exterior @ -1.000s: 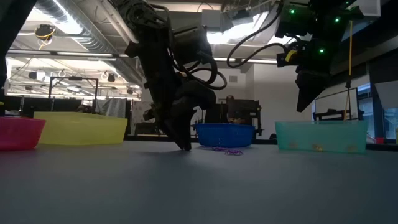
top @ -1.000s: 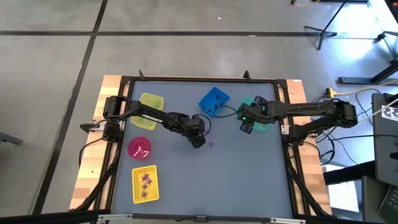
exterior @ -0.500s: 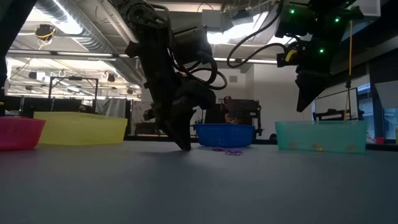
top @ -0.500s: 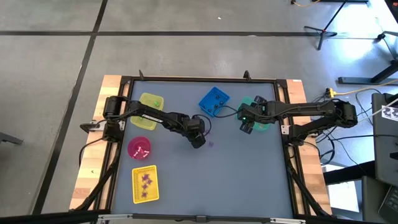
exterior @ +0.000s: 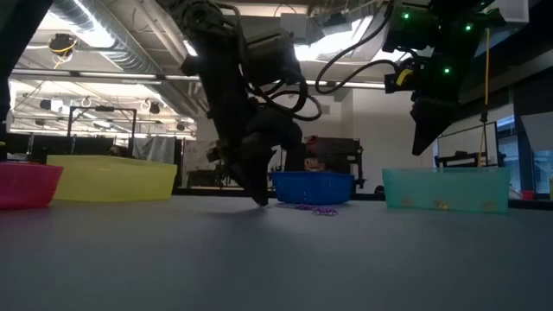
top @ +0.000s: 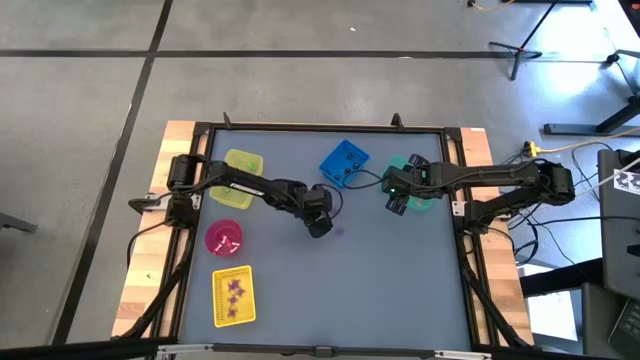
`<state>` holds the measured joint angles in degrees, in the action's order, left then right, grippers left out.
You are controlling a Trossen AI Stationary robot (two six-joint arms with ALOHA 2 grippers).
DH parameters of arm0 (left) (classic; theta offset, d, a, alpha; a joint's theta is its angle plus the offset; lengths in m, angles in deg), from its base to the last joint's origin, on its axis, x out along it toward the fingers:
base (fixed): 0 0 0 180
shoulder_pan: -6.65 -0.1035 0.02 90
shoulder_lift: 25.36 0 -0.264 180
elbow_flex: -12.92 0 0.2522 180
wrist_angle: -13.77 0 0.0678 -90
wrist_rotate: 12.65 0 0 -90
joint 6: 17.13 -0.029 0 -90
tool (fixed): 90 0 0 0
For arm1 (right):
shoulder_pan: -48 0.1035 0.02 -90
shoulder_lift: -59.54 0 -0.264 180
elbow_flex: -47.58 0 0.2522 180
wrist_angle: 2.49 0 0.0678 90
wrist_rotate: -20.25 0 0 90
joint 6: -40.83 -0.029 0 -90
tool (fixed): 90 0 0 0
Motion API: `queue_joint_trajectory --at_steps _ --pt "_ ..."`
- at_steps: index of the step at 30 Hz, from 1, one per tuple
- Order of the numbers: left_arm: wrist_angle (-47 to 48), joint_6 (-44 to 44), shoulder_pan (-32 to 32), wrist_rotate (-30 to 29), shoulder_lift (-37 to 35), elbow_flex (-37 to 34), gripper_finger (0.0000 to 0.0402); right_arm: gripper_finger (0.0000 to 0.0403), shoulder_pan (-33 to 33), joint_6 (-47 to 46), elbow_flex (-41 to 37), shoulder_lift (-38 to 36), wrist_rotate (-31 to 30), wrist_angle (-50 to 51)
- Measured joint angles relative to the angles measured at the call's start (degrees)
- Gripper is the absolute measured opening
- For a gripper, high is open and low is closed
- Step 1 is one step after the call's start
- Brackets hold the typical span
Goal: Sort Halloween decoration
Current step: Put the white bone toy into the red bowl
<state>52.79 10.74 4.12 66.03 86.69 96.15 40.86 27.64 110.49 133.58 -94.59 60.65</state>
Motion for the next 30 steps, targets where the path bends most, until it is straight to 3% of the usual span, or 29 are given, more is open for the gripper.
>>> queue_joint_trajectory --at_steps 11,22,30 --pt "8.0 -3.0 0.0 -0.5 -0.1 8.2 0.0036 0.0200 0.0 0.0 0.0 0.0 0.0 0.0" --pt "11.0 -7.3 0.0 0.6 -0.2 8.4 0.0039 0.0200 0.0 0.0 0.0 0.0 0.0 0.0" --pt "9.9 -5.5 -1.4 2.4 1.4 8.5 0.0094 0.0200 0.0 0.0 0.0 0.0 0.0 0.0"
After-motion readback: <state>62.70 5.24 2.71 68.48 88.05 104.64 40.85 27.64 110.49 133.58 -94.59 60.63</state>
